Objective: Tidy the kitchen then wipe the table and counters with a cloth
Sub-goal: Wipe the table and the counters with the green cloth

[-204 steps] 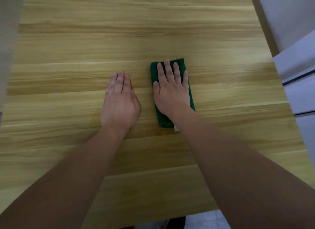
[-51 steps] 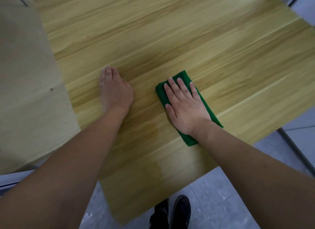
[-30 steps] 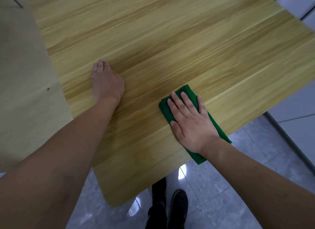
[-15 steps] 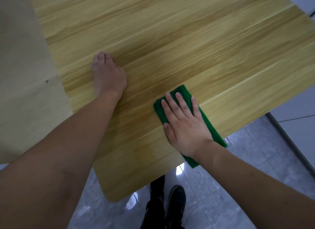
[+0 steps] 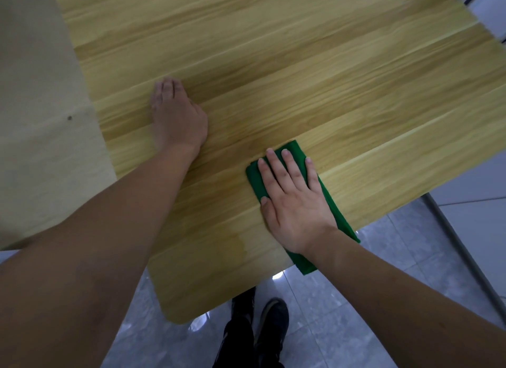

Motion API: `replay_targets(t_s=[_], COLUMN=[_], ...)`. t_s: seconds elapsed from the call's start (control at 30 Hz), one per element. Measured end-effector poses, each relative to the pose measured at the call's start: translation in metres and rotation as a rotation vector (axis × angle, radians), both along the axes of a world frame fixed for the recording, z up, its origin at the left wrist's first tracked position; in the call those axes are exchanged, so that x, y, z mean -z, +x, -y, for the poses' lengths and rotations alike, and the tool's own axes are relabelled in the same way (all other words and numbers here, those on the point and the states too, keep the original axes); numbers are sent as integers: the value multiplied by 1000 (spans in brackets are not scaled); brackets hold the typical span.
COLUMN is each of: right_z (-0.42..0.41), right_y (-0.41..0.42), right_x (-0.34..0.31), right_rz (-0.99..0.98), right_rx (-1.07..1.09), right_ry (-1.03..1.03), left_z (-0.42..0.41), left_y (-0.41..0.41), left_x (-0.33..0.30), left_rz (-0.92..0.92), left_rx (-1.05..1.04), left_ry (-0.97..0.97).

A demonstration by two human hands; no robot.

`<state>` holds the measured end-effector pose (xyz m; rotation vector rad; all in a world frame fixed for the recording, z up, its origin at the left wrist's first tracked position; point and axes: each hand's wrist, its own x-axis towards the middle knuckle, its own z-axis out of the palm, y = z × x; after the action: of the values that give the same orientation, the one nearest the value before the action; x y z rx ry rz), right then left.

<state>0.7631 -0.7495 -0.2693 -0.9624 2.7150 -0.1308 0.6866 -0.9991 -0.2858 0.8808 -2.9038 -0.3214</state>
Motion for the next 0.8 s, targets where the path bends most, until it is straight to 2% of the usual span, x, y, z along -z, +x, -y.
replay_targets(t_s=[0.23,0.8], right_z=[36,109], right_y=[-36,-120], right_x=[-1,2], right_rz=[-1,-37], right_rx=[71,58], right_ry=[-23,43], left_z=[-2,1], left_y=[0,-1], left_x=[1,6], left_rz=[9,-23], left_rx=[-18,-17], left_ry=[9,44])
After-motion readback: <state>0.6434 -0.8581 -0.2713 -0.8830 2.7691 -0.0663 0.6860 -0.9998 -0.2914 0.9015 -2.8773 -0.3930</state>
